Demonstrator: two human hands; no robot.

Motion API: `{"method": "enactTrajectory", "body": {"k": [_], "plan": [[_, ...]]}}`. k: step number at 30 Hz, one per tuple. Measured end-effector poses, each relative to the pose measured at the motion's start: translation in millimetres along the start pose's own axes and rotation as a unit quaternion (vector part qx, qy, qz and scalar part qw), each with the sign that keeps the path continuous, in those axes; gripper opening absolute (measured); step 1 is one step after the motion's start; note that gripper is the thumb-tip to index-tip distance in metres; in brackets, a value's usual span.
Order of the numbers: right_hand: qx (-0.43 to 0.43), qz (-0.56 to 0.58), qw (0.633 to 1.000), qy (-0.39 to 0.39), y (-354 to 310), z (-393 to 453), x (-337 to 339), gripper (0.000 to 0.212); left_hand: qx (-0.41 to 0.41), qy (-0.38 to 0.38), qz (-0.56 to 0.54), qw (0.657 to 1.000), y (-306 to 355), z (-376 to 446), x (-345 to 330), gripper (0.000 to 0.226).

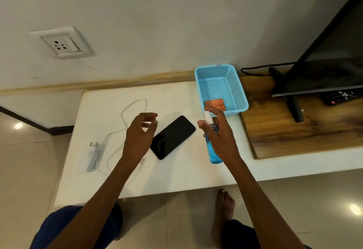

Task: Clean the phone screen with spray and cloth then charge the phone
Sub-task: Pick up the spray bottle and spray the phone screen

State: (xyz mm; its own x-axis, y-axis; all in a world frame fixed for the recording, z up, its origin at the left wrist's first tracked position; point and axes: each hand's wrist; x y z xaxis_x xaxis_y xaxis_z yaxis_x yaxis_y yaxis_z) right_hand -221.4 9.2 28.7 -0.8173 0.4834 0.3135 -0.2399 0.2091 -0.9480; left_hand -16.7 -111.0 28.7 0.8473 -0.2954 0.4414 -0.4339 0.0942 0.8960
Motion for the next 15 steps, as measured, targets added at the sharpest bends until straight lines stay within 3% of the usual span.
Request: {"method": "enactTrajectory", "body": {"k": [8, 15], "plan": [[-0.030, 0.190, 0.981, -0.009, -12, 2, -31, 0.019, -0.041, 0.020, 0.036, 0.998, -16, -3, 15, 0.016], [-0.037, 0.236, 0.968, -0.078, -11, 8, -50, 0.041, -0.063, -0.006, 0.065, 0.996, -29, 8, 21, 0.017]]}}
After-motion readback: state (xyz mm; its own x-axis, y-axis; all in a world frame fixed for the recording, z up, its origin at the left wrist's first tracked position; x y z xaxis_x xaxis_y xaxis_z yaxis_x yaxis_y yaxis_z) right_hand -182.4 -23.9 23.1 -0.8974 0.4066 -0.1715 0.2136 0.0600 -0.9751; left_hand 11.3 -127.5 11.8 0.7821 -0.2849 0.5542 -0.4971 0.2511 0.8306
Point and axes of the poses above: each hand's wrist, its own z-axis towards the middle knuckle, its own x-axis out of the back of the hand, y = z × x
